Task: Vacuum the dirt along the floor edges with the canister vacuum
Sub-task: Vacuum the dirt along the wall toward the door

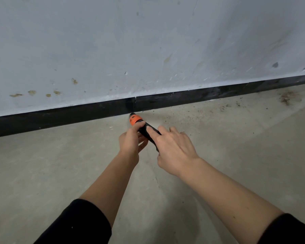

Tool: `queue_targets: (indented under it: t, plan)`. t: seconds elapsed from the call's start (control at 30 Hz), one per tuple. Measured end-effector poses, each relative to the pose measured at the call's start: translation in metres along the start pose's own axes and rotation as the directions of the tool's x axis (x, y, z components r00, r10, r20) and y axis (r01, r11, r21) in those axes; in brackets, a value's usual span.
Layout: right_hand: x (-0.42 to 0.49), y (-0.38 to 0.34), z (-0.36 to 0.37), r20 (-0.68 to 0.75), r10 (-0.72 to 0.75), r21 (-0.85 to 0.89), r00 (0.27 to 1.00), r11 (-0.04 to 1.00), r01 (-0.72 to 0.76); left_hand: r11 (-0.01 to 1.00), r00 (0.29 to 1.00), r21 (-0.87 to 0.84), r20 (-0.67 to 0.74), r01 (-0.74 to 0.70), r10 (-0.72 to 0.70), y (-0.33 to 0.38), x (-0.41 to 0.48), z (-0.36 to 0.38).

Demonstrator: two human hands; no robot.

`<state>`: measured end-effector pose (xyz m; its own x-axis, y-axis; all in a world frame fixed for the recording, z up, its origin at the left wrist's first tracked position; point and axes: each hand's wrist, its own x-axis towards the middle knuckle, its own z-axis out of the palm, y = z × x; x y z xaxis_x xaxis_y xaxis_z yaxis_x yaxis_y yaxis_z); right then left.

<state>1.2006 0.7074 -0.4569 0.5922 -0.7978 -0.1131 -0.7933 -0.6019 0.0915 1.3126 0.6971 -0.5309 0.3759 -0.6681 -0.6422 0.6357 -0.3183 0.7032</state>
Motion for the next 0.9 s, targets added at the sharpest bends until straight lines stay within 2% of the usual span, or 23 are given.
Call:
queue_targets:
  t: [0.4,0.9]
  plan:
    - [-0.003,0.020,0.006,0.016,0.084,0.009,0.996,0.996,-0.084,0.996,0.997,0.091,0.069,0.014,-0.020,-0.007,0.010,0.025]
    - [-0.010,0.044,0.009,0.043,0.178,0.009,0.983,0.984,-0.179,0.992,0.991,0.118,0.124,0.042,-0.057,-0.020,0.013,0.060]
